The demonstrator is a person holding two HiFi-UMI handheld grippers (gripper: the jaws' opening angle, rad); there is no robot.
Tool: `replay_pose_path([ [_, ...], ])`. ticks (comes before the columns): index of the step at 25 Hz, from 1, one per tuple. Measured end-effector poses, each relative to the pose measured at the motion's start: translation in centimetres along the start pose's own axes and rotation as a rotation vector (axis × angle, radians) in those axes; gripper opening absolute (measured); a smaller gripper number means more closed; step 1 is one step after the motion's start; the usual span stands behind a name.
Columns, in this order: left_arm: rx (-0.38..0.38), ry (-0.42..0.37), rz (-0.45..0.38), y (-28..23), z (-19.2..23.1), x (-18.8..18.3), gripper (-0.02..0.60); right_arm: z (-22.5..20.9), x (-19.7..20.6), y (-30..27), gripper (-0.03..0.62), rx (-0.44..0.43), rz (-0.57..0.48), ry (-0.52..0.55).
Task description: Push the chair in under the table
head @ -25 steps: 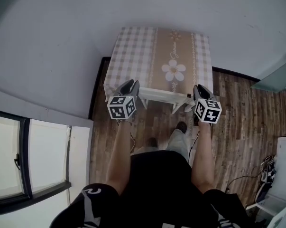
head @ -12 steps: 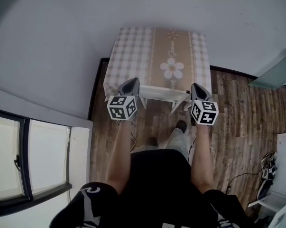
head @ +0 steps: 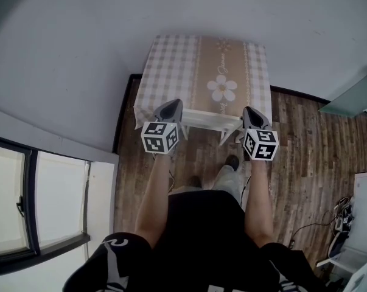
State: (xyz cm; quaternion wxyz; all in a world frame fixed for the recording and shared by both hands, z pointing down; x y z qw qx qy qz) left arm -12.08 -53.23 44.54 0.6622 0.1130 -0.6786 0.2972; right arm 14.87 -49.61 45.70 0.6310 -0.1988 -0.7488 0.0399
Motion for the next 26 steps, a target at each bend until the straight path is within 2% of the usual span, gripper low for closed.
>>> replay_pose_path([
  [26, 0.062, -0.012, -0.038, -0.7, -1.1, -2.4, 0.026, 0.6, -0.6, -0.4, 0.012, -0.015, -0.003, -0.005],
])
Point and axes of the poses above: the fingertips, and each gripper's own axes: y backward along the fingers, z to its left, x out of its underside, the point moved 5 cm from there along y, backward along the fingers, and after that the axes turned 8 degrees about -y, right-handed, at the moved point
